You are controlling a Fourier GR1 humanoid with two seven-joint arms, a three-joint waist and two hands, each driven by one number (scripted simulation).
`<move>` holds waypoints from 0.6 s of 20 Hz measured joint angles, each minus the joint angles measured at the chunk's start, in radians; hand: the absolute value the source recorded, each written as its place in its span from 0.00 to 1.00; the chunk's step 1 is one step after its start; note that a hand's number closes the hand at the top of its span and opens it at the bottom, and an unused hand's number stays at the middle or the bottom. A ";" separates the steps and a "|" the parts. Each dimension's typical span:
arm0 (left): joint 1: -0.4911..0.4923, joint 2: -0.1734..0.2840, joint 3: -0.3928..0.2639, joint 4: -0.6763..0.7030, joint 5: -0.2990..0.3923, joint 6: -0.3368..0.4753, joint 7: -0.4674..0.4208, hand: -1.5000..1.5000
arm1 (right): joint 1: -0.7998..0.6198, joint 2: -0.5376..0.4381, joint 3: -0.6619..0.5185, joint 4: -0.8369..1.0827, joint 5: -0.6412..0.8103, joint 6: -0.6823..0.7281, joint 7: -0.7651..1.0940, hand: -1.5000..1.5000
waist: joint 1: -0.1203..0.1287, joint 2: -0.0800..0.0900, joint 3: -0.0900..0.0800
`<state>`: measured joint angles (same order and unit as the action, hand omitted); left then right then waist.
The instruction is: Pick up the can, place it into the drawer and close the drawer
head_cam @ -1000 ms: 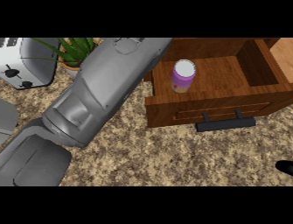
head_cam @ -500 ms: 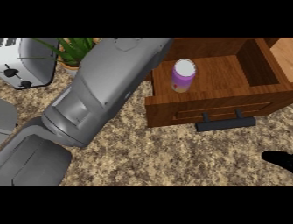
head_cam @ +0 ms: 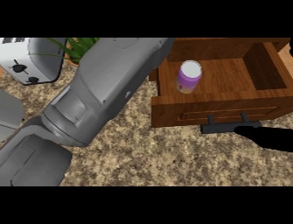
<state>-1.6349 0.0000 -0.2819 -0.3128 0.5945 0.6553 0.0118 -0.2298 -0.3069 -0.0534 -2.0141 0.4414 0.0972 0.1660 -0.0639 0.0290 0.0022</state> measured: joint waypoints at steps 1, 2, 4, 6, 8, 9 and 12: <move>0.006 0.000 -0.006 -0.001 0.002 -0.002 -0.006 0.00 | -0.014 -0.005 0.011 0.032 0.026 -0.006 -0.015 0.00 | 0.004 -0.001 0.000; 0.002 0.000 -0.007 0.003 0.001 -0.006 -0.006 0.00 | -0.030 -0.007 0.028 0.065 0.059 -0.014 -0.024 0.00 | 0.011 -0.002 0.000; -0.006 0.000 -0.008 0.013 -0.002 -0.009 -0.009 0.00 | -0.052 -0.009 0.058 0.126 0.120 -0.032 -0.043 0.00 | 0.021 -0.004 0.000; -0.008 0.002 -0.007 0.024 -0.007 -0.017 -0.018 0.00 | -0.082 0.001 0.098 0.192 0.185 -0.057 -0.059 0.00 | 0.030 -0.005 0.000; -0.011 0.003 -0.001 0.035 -0.011 -0.025 -0.022 0.00 | -0.105 -0.002 0.116 0.265 0.234 -0.080 -0.086 0.00 | 0.037 -0.006 -0.001; -0.012 0.006 -0.001 0.037 -0.015 -0.030 -0.021 0.00 | -0.118 -0.004 0.124 0.304 0.262 -0.090 -0.093 0.00 | 0.042 -0.008 -0.001; -0.016 0.011 0.007 0.035 -0.018 -0.042 -0.011 0.00 | -0.165 0.008 0.158 0.424 0.351 -0.139 -0.110 0.00 | 0.057 -0.011 -0.001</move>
<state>-1.6512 0.0114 -0.2753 -0.2778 0.5766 0.6137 0.0009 -0.3953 -0.2986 0.1048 -1.5899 0.7926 -0.0414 0.0559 -0.0074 0.0179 0.0013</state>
